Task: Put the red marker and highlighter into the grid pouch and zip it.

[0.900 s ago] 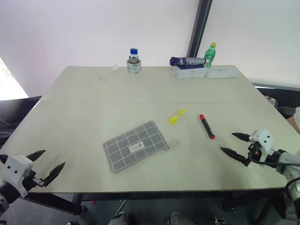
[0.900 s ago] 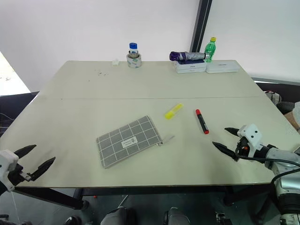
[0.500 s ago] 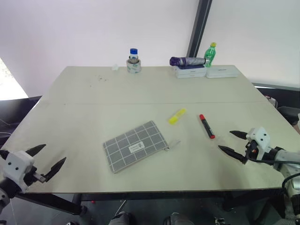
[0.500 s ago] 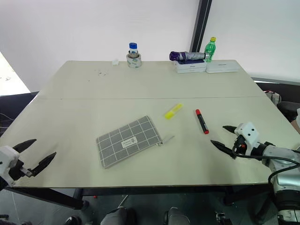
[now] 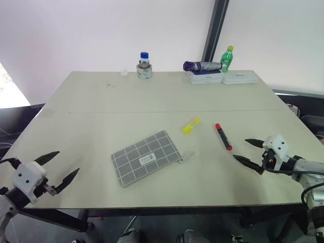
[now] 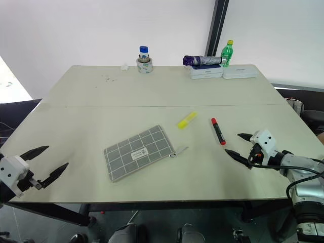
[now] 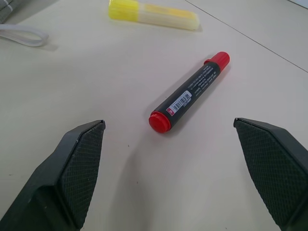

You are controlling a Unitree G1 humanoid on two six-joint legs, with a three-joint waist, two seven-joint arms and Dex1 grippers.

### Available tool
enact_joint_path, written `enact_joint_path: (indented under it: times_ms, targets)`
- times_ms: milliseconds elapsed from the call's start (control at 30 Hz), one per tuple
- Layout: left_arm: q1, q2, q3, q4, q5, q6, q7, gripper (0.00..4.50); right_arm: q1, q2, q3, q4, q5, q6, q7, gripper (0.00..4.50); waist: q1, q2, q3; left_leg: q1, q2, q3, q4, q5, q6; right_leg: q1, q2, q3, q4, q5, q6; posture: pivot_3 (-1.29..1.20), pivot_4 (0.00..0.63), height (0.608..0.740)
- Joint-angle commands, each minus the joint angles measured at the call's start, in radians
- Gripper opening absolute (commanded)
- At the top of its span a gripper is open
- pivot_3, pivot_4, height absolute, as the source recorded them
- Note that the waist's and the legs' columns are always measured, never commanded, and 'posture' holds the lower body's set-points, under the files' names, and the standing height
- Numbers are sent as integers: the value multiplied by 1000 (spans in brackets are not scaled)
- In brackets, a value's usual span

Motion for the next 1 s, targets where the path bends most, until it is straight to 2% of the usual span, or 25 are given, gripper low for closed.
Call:
enact_joint_path:
  times_ms: [33, 167, 267, 433, 533, 633, 1000]
  targets:
    - [-23, 19, -5, -17, 23, -66, -2, 4500, -39, 14, -7, -85, 58, 87, -1, 3668, 0, 0, 0, 0, 0, 0, 0, 0, 0, 0, 0, 0, 0, 0, 0, 0, 150, 738]
    - [-35, 48, -63, 4, 120, -218, -36, 4500, -82, 74, 61, -167, 20, 87, -39, 1537, -2, 0, 0, 0, 0, 0, 0, 0, 0, 0, 0, 0, 0, 0, 0, 0, 150, 738]
    - [-63, 76, -126, 47, 218, -384, -39, 4500, -154, 169, 162, -200, -35, 114, -102, 55, -4, 1, 0, 0, 0, 0, -2, 0, 0, -1, 0, 0, 0, 0, 0, 0, 150, 738]
    - [-123, 106, -193, 144, 350, -595, 13, 4500, -228, 254, 299, -160, -198, 48, -189, 55, 0, 1, 0, -2, 0, 2, -2, 0, 0, -7, -1, 0, 0, 0, 0, 0, 150, 738]
    - [-150, 123, -230, 201, 411, -681, 52, 4500, -258, 290, 337, -151, -217, 60, -201, 55, 2, 1, 0, -9, -1, 3, -1, 1, 1, -10, -1, 0, 0, 2, 3, 0, 150, 738]
    - [-191, 143, -265, 255, 523, -794, 107, 4500, -291, 307, 365, -125, -251, 46, -206, 55, 0, 1, 0, -8, -1, 4, 0, 1, 1, -10, 0, -1, 0, 2, 3, 0, 150, 738]
    - [-271, 157, -405, 304, 638, -870, 244, 4500, -295, 321, 431, -99, -334, 23, -228, 55, -1, 2, 0, -8, -1, 5, -1, 1, 0, -10, 2, -1, 1, 2, 4, 0, 150, 738]
